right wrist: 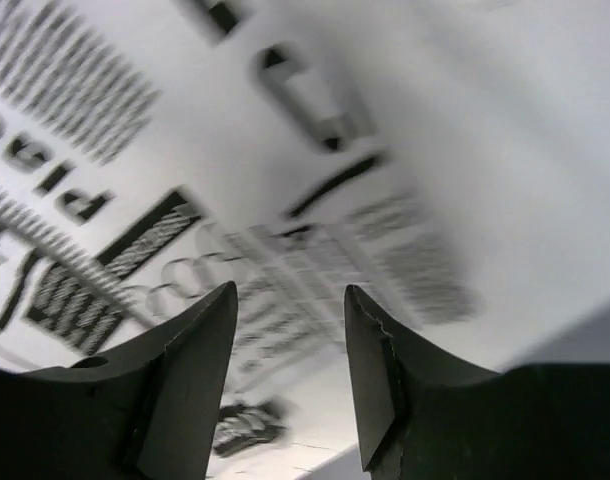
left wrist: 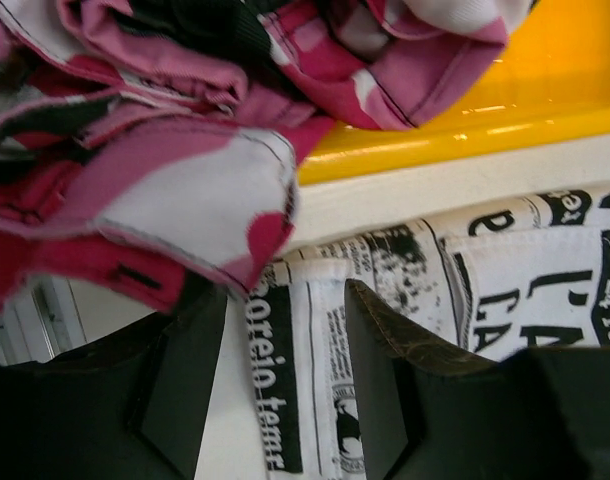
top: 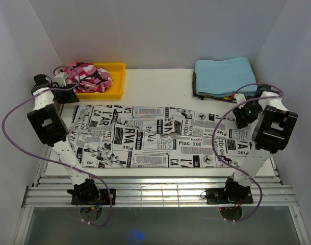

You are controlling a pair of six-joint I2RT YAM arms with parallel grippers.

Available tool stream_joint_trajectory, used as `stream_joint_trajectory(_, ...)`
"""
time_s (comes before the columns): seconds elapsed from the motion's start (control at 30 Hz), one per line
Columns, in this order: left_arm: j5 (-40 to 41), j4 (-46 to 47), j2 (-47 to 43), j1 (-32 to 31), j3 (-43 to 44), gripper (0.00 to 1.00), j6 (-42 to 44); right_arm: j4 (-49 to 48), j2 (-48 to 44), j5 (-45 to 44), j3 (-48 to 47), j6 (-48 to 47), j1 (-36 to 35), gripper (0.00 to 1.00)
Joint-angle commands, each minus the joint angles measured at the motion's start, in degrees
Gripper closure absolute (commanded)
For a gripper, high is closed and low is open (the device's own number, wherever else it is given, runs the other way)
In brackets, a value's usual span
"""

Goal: Fold and stack the trousers
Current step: Flatten the trousers out

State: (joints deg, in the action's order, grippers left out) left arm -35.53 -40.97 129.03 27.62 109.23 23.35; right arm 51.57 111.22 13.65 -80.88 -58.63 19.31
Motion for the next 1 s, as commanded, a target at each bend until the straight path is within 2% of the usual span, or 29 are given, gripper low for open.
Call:
stream_joint_trajectory(0.0, -2.2, 1.7, 2.7, 0.2, 4.8, 0.39, -1.7, 1.8, 3.6, 1.0, -13.1, -0.5, 1.3, 0.44)
stream_joint_trajectory(0.17, -1.7, 2.0, 6.6, -0.4, 6.8, 0.38, -2.1, 2.9, 11.2, 0.2, -25.4, -1.1, 1.3, 0.32)
stream_joint_trajectory(0.27, -2.2, 0.9, 6.2, -0.5, 3.4, 0.36, 0.5, 2.5, 14.7, 0.5, -27.9, -6.3, 2.1, 0.24)
stream_joint_trajectory(0.37, -6.3, -5.2, 5.7, -0.4, 0.9, 0.38, 7.6, 2.0, 16.2, 7.1, -27.8, -15.4, 2.7, 0.14)
stream_joint_trajectory(0.47, -10.8, -12.6, 7.0, 0.1, 3.5, 0.47, 17.0, 6.6, 20.5, 10.8, -31.9, -23.3, 2.7, 0.14)
stream_joint_trajectory(0.5, -12.8, -13.3, 6.6, 0.2, 3.4, 0.47, 19.7, 8.1, 21.8, 10.5, -32.2, -25.3, 2.7, 0.14)
stream_joint_trajectory(0.6, -15.4, -20.9, 10.1, 0.2, 12.3, 0.50, 30.3, 10.3, 24.4, 10.7, -33.8, -29.2, 2.7, 0.14)
stream_joint_trajectory(0.77, -15.0, -22.3, 11.6, 0.2, 14.3, 0.61, 32.8, 10.6, 24.4, 11.6, -34.1, -29.9, 2.5, 0.15)
stream_joint_trajectory(0.97, -14.6, -21.1, 9.5, 0.2, 9.9, 0.62, 34.8, 12.3, 22.6, 13.5, -35.0, -30.5, 2.1, 0.17)
